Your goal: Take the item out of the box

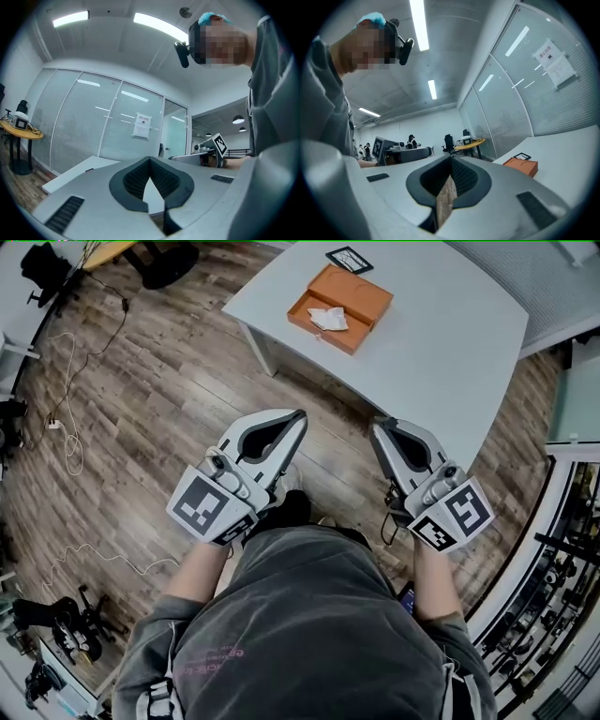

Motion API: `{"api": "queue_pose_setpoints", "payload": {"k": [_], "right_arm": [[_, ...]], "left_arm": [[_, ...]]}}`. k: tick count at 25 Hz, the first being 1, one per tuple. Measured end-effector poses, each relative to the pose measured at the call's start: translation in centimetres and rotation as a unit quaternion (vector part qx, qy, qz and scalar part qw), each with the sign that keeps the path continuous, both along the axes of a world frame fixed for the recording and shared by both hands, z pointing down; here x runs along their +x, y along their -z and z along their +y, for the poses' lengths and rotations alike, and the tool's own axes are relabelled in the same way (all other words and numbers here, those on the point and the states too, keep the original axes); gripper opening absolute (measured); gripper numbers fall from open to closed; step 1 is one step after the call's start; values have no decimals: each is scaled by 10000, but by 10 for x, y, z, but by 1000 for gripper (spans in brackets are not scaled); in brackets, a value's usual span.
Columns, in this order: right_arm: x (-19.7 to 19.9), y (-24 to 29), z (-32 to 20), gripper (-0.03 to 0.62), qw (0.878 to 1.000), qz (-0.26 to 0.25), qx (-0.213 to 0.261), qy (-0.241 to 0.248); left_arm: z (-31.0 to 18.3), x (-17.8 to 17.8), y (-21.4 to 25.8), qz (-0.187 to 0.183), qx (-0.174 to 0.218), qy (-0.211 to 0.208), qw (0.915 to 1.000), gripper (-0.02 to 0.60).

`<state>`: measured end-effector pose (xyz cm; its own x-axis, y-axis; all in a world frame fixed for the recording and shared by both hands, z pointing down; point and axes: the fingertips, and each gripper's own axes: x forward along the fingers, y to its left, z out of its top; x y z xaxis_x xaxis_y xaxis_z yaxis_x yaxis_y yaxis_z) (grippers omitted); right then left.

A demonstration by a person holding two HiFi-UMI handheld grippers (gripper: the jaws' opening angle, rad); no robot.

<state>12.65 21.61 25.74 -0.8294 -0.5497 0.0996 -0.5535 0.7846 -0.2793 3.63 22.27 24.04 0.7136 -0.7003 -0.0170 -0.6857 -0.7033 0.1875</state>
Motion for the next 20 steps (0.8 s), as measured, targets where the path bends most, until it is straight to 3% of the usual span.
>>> {"api": "queue_pose_setpoints", "payload": {"k": [11, 20], "right_arm": [[-64, -2, -66, 5, 9998, 132, -45, -110], [-94, 7, -97, 5, 9994, 247, -10, -237]], "left_arm": [[-67, -58, -4, 80, -29, -214, 9997, 12], [-100, -88, -1, 120, 15, -339, 9994, 12]]}}
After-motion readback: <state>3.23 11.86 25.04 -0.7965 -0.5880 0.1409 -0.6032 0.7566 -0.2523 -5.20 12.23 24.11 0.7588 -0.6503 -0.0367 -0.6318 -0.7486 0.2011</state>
